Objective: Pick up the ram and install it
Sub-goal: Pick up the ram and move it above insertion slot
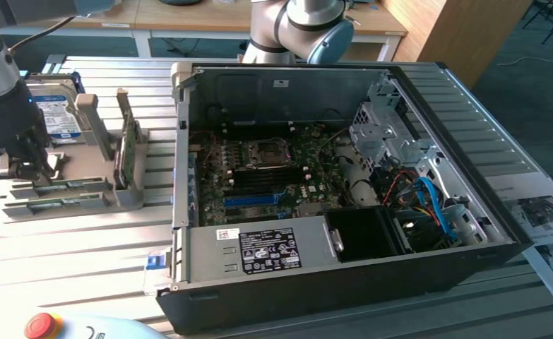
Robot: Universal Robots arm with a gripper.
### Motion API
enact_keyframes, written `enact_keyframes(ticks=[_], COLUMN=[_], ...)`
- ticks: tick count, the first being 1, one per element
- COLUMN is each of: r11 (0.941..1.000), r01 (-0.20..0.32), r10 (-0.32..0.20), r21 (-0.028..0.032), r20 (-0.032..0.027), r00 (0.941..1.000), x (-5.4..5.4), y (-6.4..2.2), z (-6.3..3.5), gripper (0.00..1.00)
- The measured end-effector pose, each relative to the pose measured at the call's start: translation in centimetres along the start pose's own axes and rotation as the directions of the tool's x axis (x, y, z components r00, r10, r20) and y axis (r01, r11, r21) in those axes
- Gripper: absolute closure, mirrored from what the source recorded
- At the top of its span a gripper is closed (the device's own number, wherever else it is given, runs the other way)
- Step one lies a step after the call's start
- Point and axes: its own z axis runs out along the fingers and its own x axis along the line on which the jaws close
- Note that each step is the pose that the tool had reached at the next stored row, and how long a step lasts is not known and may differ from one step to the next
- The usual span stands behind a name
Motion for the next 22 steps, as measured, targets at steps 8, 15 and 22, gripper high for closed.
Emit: enact_keyframes(ticks=[8,15,22], r11=[1.0,1.0,1.0], r01=[0.0,0.0,0.001], r10=[0.0,0.0,-0.001], r21=[0.0,0.0,0.0], r20=[-0.0001,-0.0001,-0.0001], r00=[1.0,1.0,1.0], x=[0.72,0.8,0.85], y=[0.02,0.02,-0.55], z=[-0.02,-0.02,-0.05], gripper=[0.76,0.76,0.76])
